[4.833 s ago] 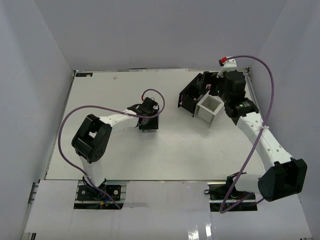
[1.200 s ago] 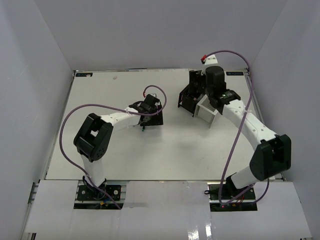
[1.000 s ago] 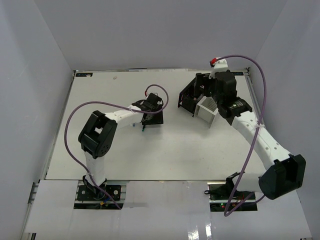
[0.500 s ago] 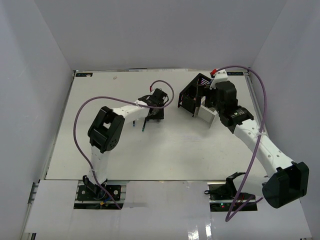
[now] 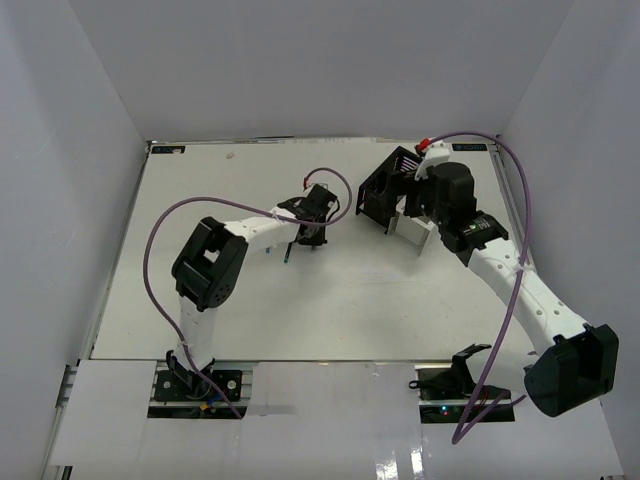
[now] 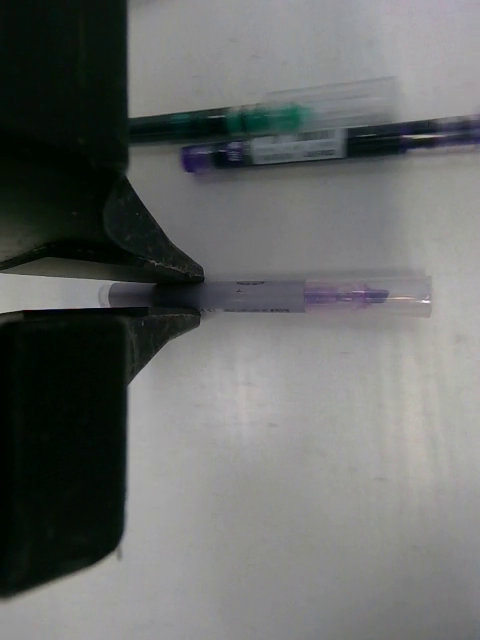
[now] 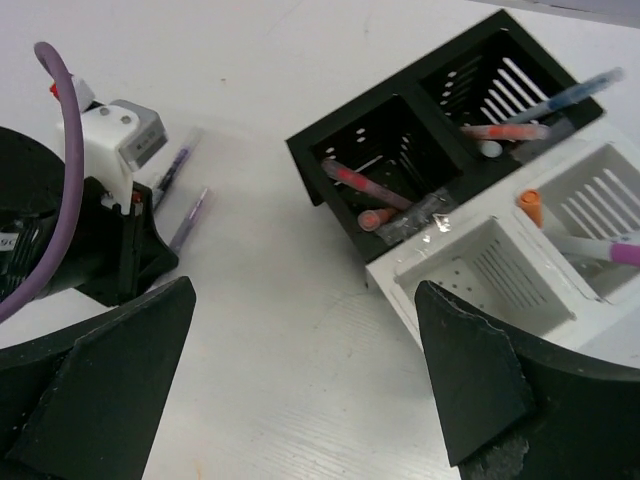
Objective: Sort the stationery into containers
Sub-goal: Pick up the pen from the center of the board, then place the pen in the storage box, then pick up the pen from the center of the board.
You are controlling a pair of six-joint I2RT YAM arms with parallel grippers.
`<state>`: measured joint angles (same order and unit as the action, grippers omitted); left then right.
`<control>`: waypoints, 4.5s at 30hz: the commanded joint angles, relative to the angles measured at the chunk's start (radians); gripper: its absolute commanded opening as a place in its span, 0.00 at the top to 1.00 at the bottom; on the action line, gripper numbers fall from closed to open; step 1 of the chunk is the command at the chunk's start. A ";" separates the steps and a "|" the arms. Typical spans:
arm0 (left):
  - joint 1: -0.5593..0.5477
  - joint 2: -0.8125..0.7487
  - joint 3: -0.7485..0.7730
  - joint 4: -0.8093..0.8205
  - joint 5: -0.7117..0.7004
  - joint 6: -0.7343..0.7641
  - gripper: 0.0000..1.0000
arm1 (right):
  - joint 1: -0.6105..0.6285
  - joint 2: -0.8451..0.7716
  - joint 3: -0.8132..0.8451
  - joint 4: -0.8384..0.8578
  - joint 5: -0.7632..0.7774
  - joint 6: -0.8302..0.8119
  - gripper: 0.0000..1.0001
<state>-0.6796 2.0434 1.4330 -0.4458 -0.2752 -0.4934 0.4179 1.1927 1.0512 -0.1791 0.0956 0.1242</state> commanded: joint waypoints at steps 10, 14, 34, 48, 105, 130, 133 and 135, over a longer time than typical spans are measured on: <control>-0.018 -0.606 -0.434 0.353 0.305 0.264 1.00 | -0.004 0.232 0.274 -0.106 -0.565 0.147 0.04; -0.018 -0.698 -0.525 0.446 0.402 0.341 1.00 | 0.013 0.303 0.343 -0.137 -0.703 0.170 0.05; -0.018 -0.778 -0.576 0.618 0.519 0.409 0.99 | 0.059 0.410 0.366 -0.146 -0.815 0.181 0.41; -0.018 -0.786 -0.608 0.613 0.441 0.378 0.57 | 0.042 0.395 0.380 -0.132 -0.725 0.146 0.90; 0.315 -0.186 -0.270 0.033 0.123 0.016 0.59 | -0.051 0.044 0.038 0.012 0.041 -0.021 0.17; 0.209 -0.709 -0.526 0.312 0.700 0.521 1.00 | 0.044 0.315 0.295 -0.033 -0.637 0.238 0.12; 0.144 -0.742 -0.533 0.320 0.709 0.556 1.00 | 0.074 0.369 0.335 -0.054 -0.657 0.256 0.12; 0.127 -0.755 -0.530 0.325 0.709 0.578 1.00 | 0.087 0.396 0.355 -0.056 -0.663 0.268 0.12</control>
<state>-0.5247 1.3296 0.9195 -0.1455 0.3630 -0.0105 0.4870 1.5631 1.3468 -0.2306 -0.5083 0.3462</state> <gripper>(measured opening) 0.162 0.878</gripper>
